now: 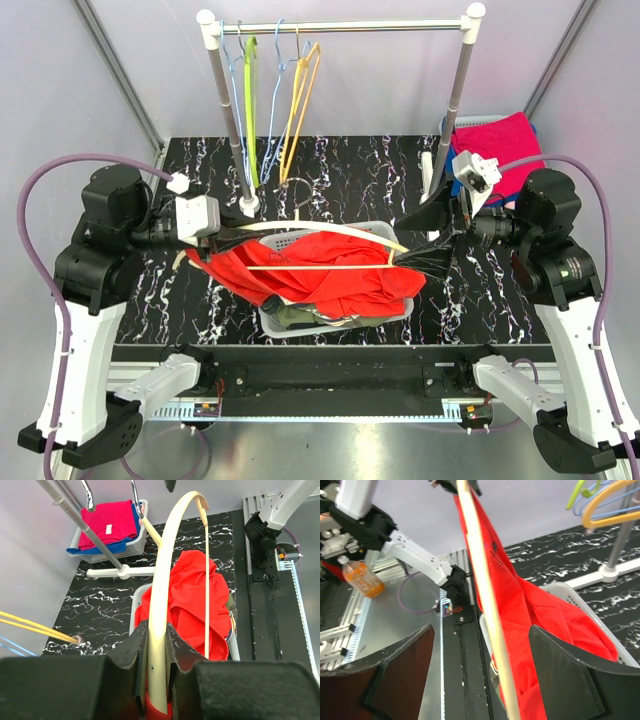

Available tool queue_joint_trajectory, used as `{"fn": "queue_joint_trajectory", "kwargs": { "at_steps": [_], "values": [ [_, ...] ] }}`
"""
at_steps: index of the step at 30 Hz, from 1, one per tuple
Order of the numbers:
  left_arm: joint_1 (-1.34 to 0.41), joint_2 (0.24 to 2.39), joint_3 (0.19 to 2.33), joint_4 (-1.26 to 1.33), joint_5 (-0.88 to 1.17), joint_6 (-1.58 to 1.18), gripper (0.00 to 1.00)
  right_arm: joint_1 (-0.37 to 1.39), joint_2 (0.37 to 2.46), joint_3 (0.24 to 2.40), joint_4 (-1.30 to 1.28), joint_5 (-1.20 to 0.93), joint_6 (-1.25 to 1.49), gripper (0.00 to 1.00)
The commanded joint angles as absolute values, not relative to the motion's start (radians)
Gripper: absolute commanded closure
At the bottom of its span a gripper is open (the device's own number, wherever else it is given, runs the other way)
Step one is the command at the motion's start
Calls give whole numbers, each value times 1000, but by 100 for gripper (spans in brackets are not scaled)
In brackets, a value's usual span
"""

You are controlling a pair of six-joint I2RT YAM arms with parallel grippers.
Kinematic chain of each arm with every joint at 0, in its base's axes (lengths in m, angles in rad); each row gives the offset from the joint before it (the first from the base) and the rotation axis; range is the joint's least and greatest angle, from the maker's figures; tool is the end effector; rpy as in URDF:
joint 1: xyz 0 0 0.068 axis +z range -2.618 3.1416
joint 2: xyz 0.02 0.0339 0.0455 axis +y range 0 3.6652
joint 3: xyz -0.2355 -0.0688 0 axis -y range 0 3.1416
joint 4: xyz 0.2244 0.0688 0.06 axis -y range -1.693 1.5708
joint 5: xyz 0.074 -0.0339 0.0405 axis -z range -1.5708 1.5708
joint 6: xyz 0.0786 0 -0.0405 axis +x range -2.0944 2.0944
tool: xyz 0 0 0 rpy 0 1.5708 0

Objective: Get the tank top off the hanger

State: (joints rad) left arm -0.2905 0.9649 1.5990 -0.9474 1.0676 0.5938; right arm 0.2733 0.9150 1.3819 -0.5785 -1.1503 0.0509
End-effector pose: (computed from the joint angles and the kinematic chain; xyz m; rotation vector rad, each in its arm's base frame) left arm 0.1121 -0.1054 0.4539 1.3382 1.1802 -0.7777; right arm 0.1301 0.1110 0.4429 -1.0455 1.4144 1.1931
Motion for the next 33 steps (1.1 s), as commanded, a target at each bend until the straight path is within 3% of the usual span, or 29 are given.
{"fn": "queue_joint_trajectory", "kwargs": {
  "at_steps": [1, 8, 11, 12, 14, 16, 18, 19, 20, 22, 23, 25, 28, 30, 33],
  "values": [
    [-287, 988, 1647, -847, 1108, 557, 100, 276, 905, 1348, -491, -1223, 106, 16],
    [-287, 1031, 1693, -770, 1158, 453, 100, 281, 920, 1345, -491, -1207, 100, 20],
    [-287, 1032, 1686, -759, 1161, 436, 100, 279, 930, 1351, -491, -1206, 100, 31],
    [-287, 1028, 1683, -759, 1160, 437, 100, 279, 933, 1351, -489, -1201, 101, 39],
    [-287, 1026, 1672, -759, 1158, 439, 100, 279, 930, 1350, -488, -1190, 100, 46],
    [-287, 1022, 1664, -759, 1157, 436, 100, 279, 922, 1348, -485, -1171, 94, 69],
    [-287, 1020, 1664, -759, 1152, 434, 100, 279, 916, 1348, -485, -1131, 89, 82],
    [-287, 1019, 1660, -759, 1152, 436, 100, 279, 907, 1347, -486, -1114, 87, 97],
    [-287, 1017, 1658, -759, 1151, 436, 99, 281, 899, 1344, -482, -1061, 87, 100],
    [-287, 1014, 1657, -759, 1147, 431, 89, 279, 865, 1330, -480, -1013, 81, 100],
    [-287, 1011, 1654, -759, 1141, 428, 69, 279, 850, 1324, -483, -967, 72, 100],
    [-287, 1003, 1644, -759, 1123, 422, 61, 279, 801, 1304, -512, -902, 22, 100],
    [-287, 980, 1625, -761, 1091, 416, 33, 279, 724, 1270, -571, -778, -52, 100],
    [-285, 959, 1611, -764, 1063, 428, 21, 279, 662, 1237, -587, -724, -67, 100],
    [-282, 931, 1580, -775, 1033, 454, 17, 279, 582, 1203, -594, -675, -77, 100]
  ]
}}
